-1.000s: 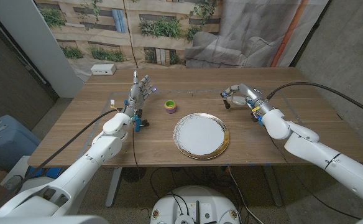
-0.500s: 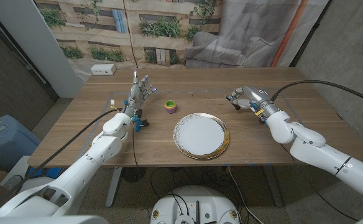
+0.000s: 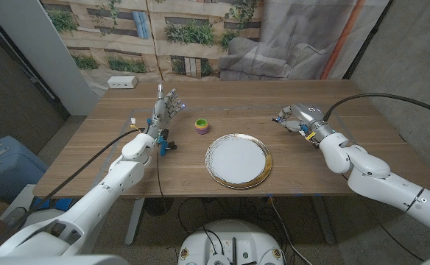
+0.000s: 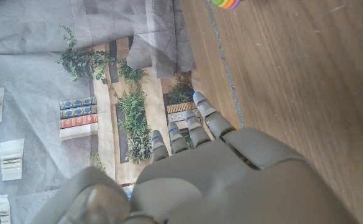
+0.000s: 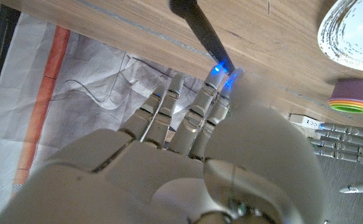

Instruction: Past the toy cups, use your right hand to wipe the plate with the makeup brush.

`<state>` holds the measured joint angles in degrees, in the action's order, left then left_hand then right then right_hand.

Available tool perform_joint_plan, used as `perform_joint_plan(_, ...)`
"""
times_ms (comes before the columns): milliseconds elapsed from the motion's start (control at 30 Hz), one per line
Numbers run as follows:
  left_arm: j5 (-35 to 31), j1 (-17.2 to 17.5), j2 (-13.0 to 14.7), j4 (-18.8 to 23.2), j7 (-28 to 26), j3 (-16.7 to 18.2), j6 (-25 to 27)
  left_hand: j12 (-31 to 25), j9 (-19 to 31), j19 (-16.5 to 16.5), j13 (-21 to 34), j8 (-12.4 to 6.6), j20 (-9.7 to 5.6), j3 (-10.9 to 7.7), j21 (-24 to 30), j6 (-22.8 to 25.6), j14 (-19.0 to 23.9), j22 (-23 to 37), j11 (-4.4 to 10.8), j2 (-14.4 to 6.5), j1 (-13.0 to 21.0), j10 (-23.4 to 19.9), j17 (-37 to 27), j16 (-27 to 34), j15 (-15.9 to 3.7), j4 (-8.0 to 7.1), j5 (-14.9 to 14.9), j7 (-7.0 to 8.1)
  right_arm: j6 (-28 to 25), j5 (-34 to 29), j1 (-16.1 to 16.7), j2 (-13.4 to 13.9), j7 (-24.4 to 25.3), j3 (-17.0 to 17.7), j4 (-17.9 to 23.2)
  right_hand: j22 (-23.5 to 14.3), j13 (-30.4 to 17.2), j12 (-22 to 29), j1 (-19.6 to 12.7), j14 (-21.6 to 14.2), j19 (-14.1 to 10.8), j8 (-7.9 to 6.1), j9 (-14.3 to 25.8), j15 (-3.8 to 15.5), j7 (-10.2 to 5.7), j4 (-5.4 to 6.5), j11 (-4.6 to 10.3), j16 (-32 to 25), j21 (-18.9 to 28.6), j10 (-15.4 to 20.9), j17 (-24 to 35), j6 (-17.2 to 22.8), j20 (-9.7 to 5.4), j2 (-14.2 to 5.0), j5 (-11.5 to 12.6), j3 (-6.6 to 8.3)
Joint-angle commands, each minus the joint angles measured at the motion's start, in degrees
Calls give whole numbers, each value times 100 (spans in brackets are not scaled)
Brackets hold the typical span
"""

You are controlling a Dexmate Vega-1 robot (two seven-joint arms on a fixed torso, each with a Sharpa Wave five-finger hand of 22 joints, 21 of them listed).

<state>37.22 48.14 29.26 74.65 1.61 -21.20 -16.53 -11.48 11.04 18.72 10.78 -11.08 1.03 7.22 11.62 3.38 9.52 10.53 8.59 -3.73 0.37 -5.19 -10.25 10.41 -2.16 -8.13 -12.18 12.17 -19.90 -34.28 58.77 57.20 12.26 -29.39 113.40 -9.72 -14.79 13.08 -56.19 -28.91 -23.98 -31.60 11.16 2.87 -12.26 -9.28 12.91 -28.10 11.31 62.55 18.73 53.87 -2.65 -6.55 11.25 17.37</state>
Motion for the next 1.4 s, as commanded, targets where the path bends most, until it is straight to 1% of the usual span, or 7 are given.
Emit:
perform_joint_plan(33, 2, 1, -1, 4, 0, 0, 4, -42, 14, 41, 17, -20, 1, 10, 36, -15, 39, 26, 31, -83, -7, -22, -10, 17, -80, -40, -21, 48, -326, -419, 69, 206, -271, -99, 143, -20, -16, 10, -46, -53, -33, -34, 93, 896, -18, -9, -24, 18, 24, 53, 18, 59, -97, -39, 27, 20)
perform_joint_plan(267, 2, 1, -1, 2, 0, 0, 3, -43, 13, 40, 16, -20, 5, 10, 36, -16, 41, 26, 36, -83, -8, -25, -10, 18, -79, -40, -21, 48, -353, -519, 95, 286, -388, -121, 131, -19, -18, 13, -44, -61, -37, -44, 105, 896, -17, -10, -23, 25, 23, 62, 14, 62, -98, -32, 27, 22)
perform_joint_plan(333, 2, 1, -1, 2, 0, 0, 4, -42, 13, 42, 16, -20, 7, 10, 37, -16, 42, 26, 36, -83, -7, -23, -10, 18, -77, -40, -21, 48, -372, -450, 118, 255, -397, -94, 109, -19, -17, 12, -45, -61, -38, -48, 110, 896, -17, -12, -23, 28, 23, 64, 12, 62, -96, -27, 27, 22)
perform_joint_plan(533, 2, 1, -2, 2, 0, -1, 2, -40, 14, 43, 16, -20, 0, 10, 37, -17, 41, 26, 49, -83, -7, -19, -10, 18, -81, -39, -21, 48, -478, -651, 41, 259, -623, -227, 95, -19, -16, 11, -43, -63, -25, -55, 119, 894, -17, -10, -23, 37, 16, 67, 7, 61, -101, -25, 28, 26)
perform_joint_plan(667, 1, 1, -3, 0, 0, -1, 1, -43, 14, 45, 16, -20, 3, 10, 38, -16, 44, 26, 54, -83, -7, -26, -10, 19, -80, -39, -21, 48, -545, -607, -4, 198, -786, -251, 91, -19, -13, 8, -42, -69, -17, -60, 124, 895, -18, -8, -22, 38, 12, 67, 7, 60, -107, -27, 28, 28)
perform_joint_plan(967, 0, -1, -5, -1, -1, -2, 1, -38, 14, 44, 16, -21, -3, 10, 38, -14, 40, 26, 32, -83, -7, -11, -10, 18, -80, -39, -22, 48, -463, -580, -138, 103, -909, -357, -46, -18, -13, 7, -37, -74, 6, -72, 140, 890, -20, -6, -21, 47, 2, 76, 3, 54, -84, -19, 27, 30)
perform_joint_plan(1400, 2, -1, -3, -4, 3, 0, 0, -40, 14, 46, 16, -20, -4, 10, 38, -16, 41, 26, 41, -84, -7, -17, -10, 18, -80, -39, -22, 48, -265, -476, -283, 22, -999, -466, -227, -18, -9, 2, -35, -87, 10, -83, 154, 891, -21, -5, -21, 45, 0, 80, 7, 47, -80, -13, 26, 29)
